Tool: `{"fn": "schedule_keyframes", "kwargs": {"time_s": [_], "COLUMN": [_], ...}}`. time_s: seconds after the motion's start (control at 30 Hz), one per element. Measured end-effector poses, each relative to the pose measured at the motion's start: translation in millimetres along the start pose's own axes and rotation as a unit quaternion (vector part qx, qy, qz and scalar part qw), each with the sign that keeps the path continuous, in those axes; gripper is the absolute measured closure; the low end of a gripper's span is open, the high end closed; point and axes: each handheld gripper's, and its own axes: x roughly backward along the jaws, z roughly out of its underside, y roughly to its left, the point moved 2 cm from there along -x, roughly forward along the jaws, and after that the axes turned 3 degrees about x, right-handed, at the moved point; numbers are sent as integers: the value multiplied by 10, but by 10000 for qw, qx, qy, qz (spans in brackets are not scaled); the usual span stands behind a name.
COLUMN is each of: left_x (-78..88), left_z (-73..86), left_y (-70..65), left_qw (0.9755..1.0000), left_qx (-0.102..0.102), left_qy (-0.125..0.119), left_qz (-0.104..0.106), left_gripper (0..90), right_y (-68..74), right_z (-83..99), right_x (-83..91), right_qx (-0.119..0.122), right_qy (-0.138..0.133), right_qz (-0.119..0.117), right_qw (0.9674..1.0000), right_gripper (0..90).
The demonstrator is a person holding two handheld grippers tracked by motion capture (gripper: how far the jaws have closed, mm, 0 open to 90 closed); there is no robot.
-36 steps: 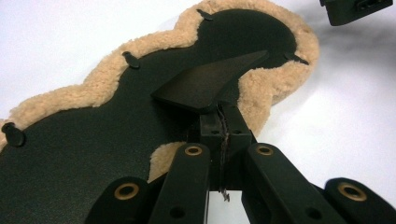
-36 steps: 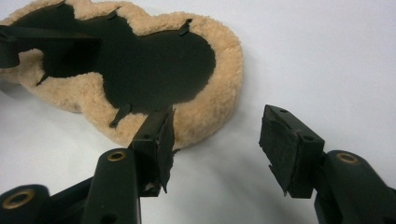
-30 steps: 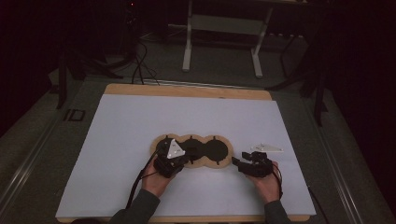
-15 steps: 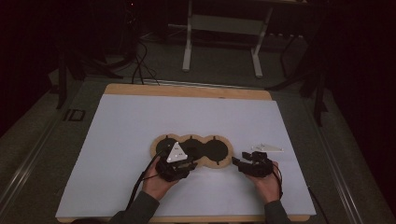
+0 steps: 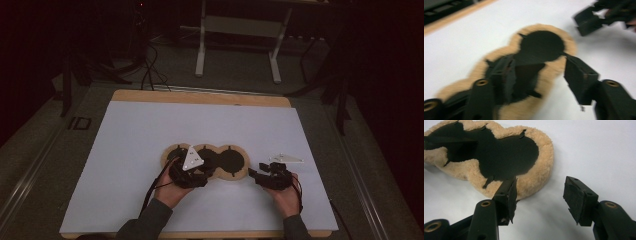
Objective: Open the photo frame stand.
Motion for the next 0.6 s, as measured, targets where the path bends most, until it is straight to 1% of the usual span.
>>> {"fn": "schedule_keyframes", "kwargs": {"time_s": [0.03, 0.1, 0.27, 0.3, 0.33, 0.37, 0.47, 0.53, 0.6], "left_x": [-7, -24, -82, -101, -122, -150, -215, -261, -310], "left_z": [-7, -15, -12, -4, 6, 18, 36, 44, 53], "left_y": [21, 54, 81, 79, 73, 68, 52, 52, 62], "left_qw": [10000, 9999, 10000, 9999, 9999, 9998, 9996, 9994, 9988], "left_qx": [0, 41, -29, -54, -75, -78, -112, -139, -205], "left_qy": [-13, -11, 70, 90, 119, 166, 253, 320, 439], "left_qz": [-58, -96, 32, 18, -13, 26, 2, -37, -78], "left_gripper": [370, 339, 326, 327, 329, 343, 370, 395, 414], "right_y": [0, 0, -1, -2, -3, -3, -5, -5, -6], "right_z": [0, 0, -1, -1, -1, -1, 0, -1, -1], "right_x": [1, 1, 1, 2, 2, 2, 3, 5, 5], "right_qx": [-1, -3, -4, -1, 2, -4, -1, -6, -11], "right_qy": [-2, -5, -5, -4, -8, -5, -3, -10, -8], "right_qz": [-2, -5, -8, -8, -10, -6, -5, -5, -7], "right_qw": [10000, 10000, 10000, 10000, 10000, 10000, 10000, 10000, 10000], "right_gripper": [436, 436, 435, 435, 434, 433, 433, 433, 432]}}
